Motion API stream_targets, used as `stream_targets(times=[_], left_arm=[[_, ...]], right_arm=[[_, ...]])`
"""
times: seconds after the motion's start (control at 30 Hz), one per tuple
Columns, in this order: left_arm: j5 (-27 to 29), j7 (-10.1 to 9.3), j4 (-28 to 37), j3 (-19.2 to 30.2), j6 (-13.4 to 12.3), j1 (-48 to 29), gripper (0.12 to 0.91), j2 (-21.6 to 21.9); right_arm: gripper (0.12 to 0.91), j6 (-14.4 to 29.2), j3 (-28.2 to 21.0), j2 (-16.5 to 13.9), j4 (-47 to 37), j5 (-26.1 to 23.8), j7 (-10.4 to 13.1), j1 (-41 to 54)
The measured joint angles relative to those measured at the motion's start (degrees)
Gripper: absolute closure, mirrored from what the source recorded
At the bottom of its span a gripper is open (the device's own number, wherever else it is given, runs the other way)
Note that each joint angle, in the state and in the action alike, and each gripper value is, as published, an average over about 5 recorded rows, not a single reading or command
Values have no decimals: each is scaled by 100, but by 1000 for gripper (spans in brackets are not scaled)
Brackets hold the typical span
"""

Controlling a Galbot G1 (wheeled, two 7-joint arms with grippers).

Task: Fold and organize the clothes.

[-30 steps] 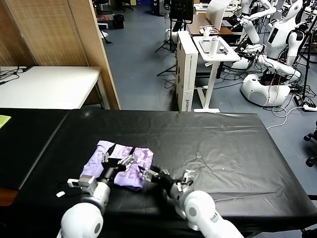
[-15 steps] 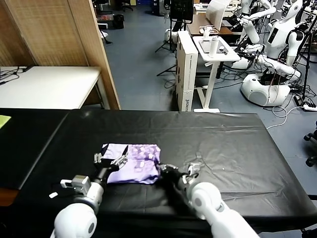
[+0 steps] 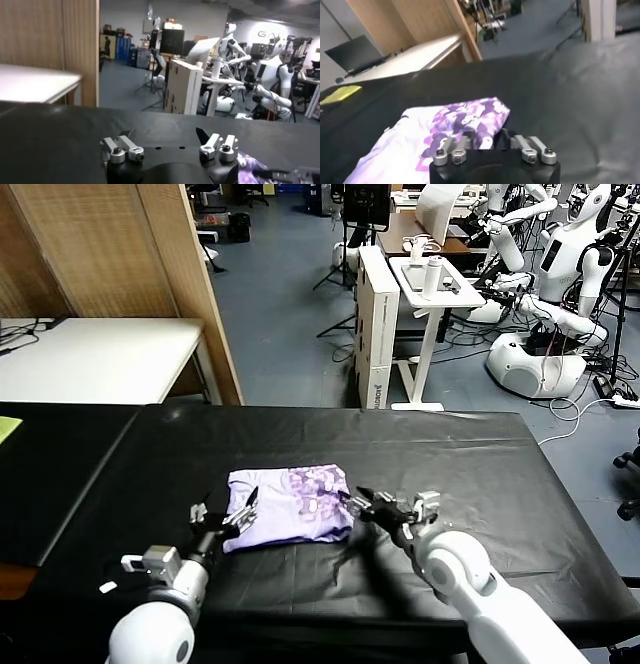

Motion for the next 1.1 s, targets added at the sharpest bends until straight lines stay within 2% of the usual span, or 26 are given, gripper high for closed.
stream_targets(times=[0.07,0.17,0.33,0.47,0.57,0.67,0.77,0.97,1.03,1.1], left_arm=[[46,-24,32,4,-35,18,123,-28],[134,-34,74,8,-86,55,123,-68],[191,-35,91,1,-126,133,123,-139],[207,-34,82,-43,-174,207,123,-200],[208,-28,71,-95,-232,260,123,-225],[184,-5,55,-148,-317,304,123,-221],[149,19,51,-189,-508,340,123,-180],[127,70,121,-155,-1145,421,123,-26],[120,87,122,-120,-1259,458,123,47],[62,25,91,-93,-1301,514,123,126]], right_arm=[[181,206,37,-43,58,-325,-48,-92],[127,461,-1,-33,38,-795,-69,-137],[119,660,-282,87,-292,-1653,-53,7],[118,574,-610,178,-634,-2323,15,176],[118,547,-762,181,-722,-2518,-14,188],[118,681,-719,141,-634,-2448,-83,80],[118,925,-417,69,-348,-2305,-153,-177],[118,1299,668,-47,474,-2244,-295,-1063],[118,1331,1038,-28,724,-2256,-316,-1408],[118,1336,1385,21,961,-2272,-308,-1775]])
